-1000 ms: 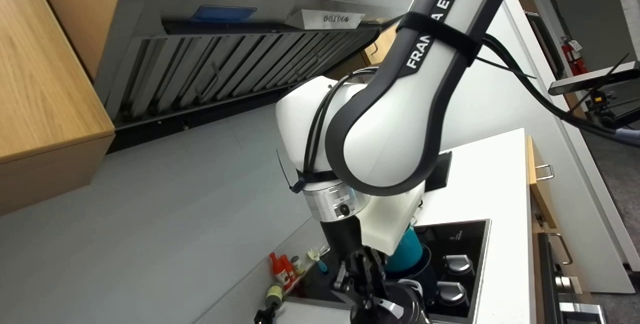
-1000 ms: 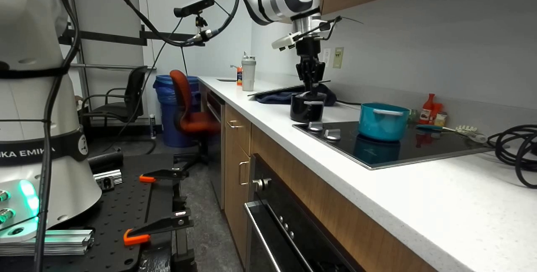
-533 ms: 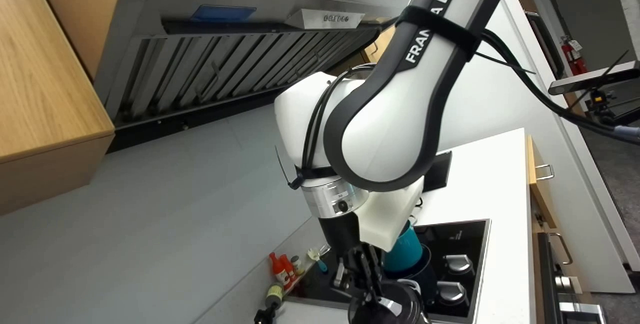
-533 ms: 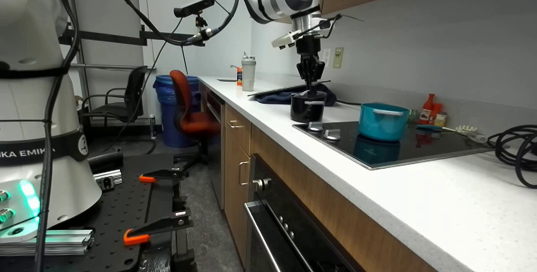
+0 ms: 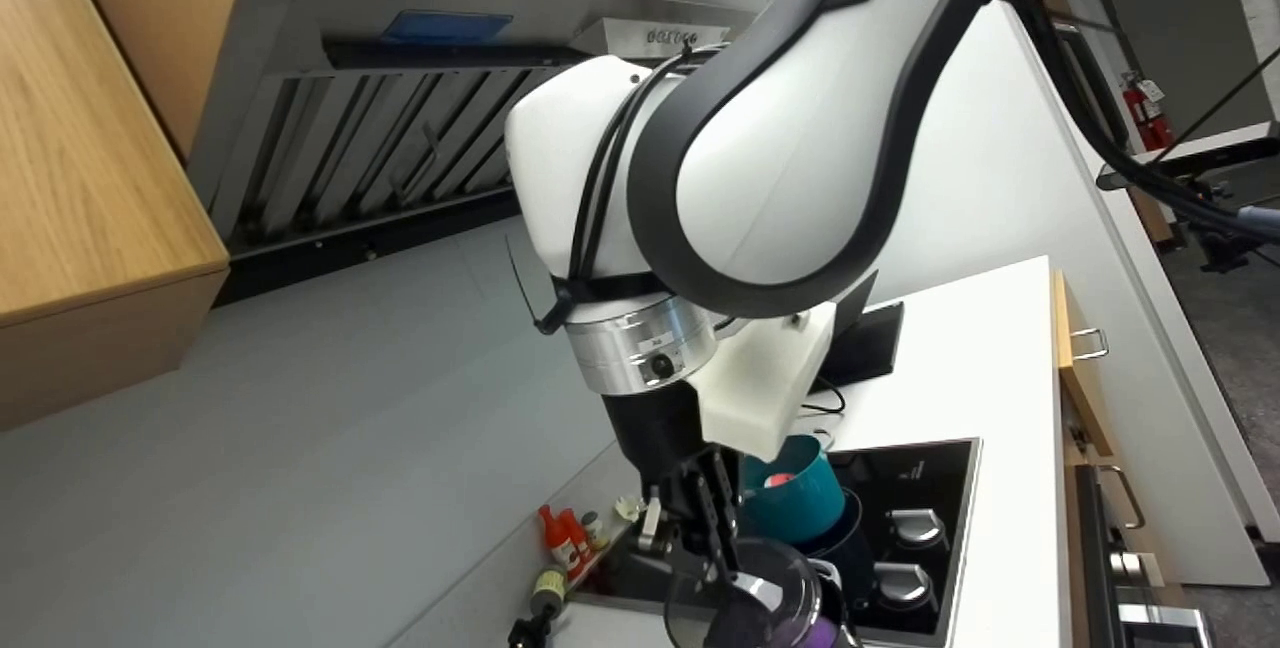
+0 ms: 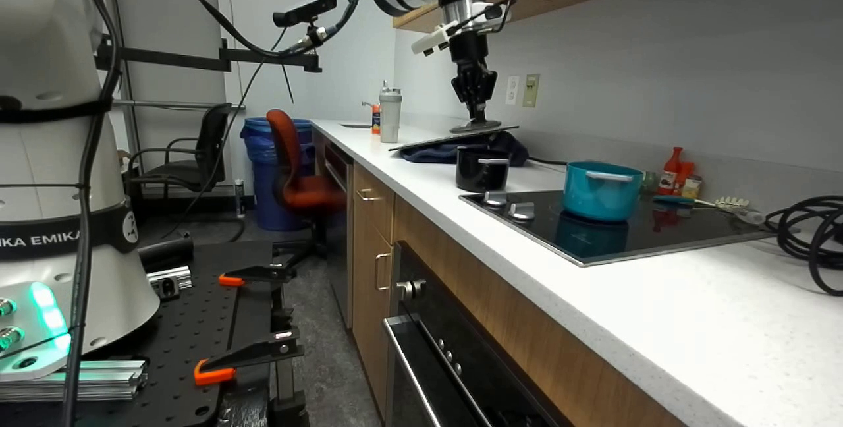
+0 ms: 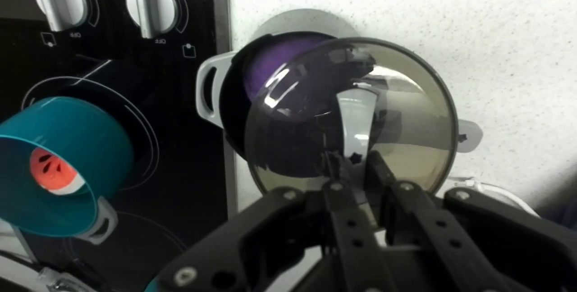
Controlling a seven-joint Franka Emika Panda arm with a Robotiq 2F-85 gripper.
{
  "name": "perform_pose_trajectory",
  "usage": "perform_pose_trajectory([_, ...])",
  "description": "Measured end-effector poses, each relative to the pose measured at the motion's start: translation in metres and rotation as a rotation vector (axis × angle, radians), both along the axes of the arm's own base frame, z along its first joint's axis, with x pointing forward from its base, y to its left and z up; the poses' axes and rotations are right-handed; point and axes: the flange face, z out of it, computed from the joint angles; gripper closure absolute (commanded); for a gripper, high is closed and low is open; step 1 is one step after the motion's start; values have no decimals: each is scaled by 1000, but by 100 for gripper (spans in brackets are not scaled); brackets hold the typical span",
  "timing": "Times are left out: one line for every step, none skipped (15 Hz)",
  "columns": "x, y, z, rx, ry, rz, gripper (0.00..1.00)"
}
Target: Uncover the black pot and put the lid on the counter
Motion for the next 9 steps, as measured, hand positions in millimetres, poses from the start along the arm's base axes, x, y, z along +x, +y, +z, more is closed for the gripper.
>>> perform_pose_trajectory([-5,7,4,-7,1,15,96])
perform_pose_trajectory([-11,15,6,-15,5,32,96])
perform_pose_trajectory([-16,22,7,-20,10,48,96])
perform_pose_trajectory([-21,30,6,-24,17,64,96])
perform_pose_trajectory([-27,38,4,-28,27,79,96])
perform_pose_trajectory([-32,45,1,-32,36,94,96])
perform_pose_trajectory([-37,52,-3,-36,46,108,96])
perform_pose_trajectory([-42,58,-8,-40,57,122,96])
perform_pose_trajectory([-47,63,-13,-44,70,136,96])
